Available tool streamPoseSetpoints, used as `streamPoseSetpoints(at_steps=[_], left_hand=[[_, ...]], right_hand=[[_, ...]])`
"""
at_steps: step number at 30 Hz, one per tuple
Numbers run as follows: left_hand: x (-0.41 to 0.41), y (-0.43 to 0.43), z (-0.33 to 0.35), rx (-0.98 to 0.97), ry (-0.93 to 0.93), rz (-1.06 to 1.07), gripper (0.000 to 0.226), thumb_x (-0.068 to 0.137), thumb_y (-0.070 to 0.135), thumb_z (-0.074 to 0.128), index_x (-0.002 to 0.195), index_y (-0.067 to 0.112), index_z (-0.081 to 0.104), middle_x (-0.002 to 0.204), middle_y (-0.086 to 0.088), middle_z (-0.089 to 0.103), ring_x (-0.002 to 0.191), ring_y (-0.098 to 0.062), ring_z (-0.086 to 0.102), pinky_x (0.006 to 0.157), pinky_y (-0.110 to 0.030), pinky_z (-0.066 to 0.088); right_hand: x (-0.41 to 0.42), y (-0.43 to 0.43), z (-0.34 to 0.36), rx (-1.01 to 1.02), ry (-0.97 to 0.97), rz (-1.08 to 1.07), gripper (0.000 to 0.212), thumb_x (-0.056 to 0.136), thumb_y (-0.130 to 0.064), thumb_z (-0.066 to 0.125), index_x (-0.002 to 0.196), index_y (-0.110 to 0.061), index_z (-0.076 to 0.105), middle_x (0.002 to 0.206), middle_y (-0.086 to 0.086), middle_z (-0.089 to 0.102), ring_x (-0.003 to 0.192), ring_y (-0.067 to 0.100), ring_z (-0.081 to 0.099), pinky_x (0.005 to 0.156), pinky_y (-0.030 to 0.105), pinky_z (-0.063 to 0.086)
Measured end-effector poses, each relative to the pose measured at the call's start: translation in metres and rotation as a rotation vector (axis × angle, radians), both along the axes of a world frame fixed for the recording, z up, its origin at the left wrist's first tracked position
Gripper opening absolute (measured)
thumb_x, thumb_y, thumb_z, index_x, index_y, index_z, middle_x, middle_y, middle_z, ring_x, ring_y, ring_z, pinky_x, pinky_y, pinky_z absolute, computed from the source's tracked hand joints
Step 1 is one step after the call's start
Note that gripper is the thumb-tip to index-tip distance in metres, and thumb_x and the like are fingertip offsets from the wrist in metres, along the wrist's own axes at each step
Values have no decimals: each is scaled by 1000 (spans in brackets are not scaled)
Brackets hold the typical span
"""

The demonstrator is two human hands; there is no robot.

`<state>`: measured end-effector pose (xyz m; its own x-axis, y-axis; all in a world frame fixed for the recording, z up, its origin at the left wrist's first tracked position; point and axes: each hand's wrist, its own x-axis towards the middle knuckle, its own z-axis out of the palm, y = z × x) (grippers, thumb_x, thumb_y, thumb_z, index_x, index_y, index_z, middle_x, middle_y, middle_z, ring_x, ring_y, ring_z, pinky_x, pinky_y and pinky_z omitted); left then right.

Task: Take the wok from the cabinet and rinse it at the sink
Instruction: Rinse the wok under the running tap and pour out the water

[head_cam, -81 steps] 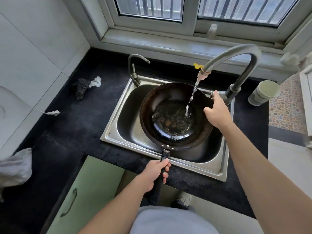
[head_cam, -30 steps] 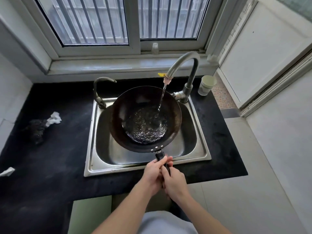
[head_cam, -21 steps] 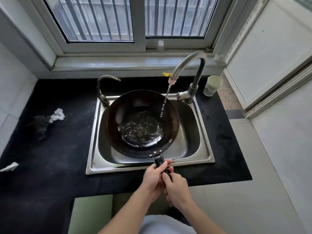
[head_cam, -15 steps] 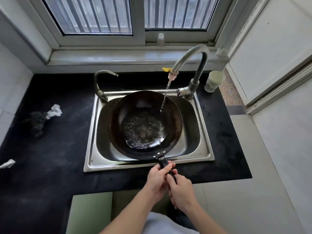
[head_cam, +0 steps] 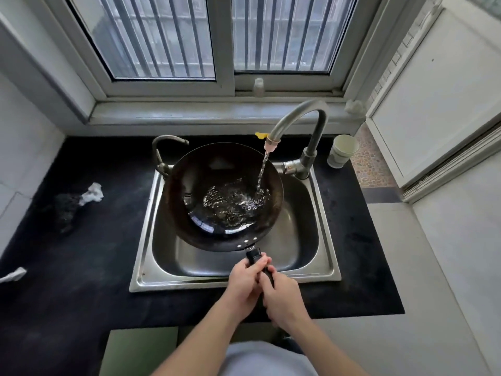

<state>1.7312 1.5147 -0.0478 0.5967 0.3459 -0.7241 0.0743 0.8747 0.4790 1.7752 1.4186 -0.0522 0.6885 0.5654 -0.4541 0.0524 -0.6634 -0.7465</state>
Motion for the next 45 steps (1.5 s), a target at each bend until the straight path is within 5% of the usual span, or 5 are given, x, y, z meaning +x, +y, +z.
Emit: streamPoseSetpoints(at_steps=[14, 22, 28, 33, 45], left_hand=[[-30, -18, -28, 13, 11, -192, 8, 95, 13, 59, 93, 6, 61, 75, -6, 61, 69, -16, 61, 67, -29, 52], [17, -21, -21, 9, -6, -109, 5, 96, 4, 56, 92, 3, 58, 74, -5, 59, 68, -15, 60, 69, -28, 53], [23, -11, -18, 88, 68, -67, 3, 94, 8, 61, 92, 6, 62, 75, -5, 63, 71, -16, 61, 68, -28, 53], [8, -9, -21, 66, 68, -42, 3, 94, 6, 60, 92, 5, 62, 71, -4, 62, 68, -16, 61, 68, -28, 52], [-1, -27, -32, 7, 20, -157, 8, 96, 5, 55, 89, 6, 58, 68, -5, 61, 65, -16, 58, 74, -33, 46]], right_hand=[[-31, -26, -21, -90, -61, -7, 45, 100, -39, 48, 118, -2, 66, 93, 9, 75, 70, 7, 60, 56, 12, 42], [15, -23, -16, -75, 7, -15, 62, 81, -63, 36, 103, -13, 66, 81, 0, 62, 71, 16, 58, 69, 43, 57], [30, -11, -11, -53, 50, 60, 54, 91, -50, 40, 112, -8, 66, 77, -4, 64, 66, 11, 59, 61, 32, 52], [17, -6, -6, -46, 75, 80, 24, 98, -38, 46, 88, -24, 62, 68, -4, 63, 57, 11, 58, 55, 32, 50], [0, -30, -8, -112, 102, -10, 30, 100, -31, 49, 74, -18, 58, 63, 4, 64, 46, 14, 56, 43, 28, 45]])
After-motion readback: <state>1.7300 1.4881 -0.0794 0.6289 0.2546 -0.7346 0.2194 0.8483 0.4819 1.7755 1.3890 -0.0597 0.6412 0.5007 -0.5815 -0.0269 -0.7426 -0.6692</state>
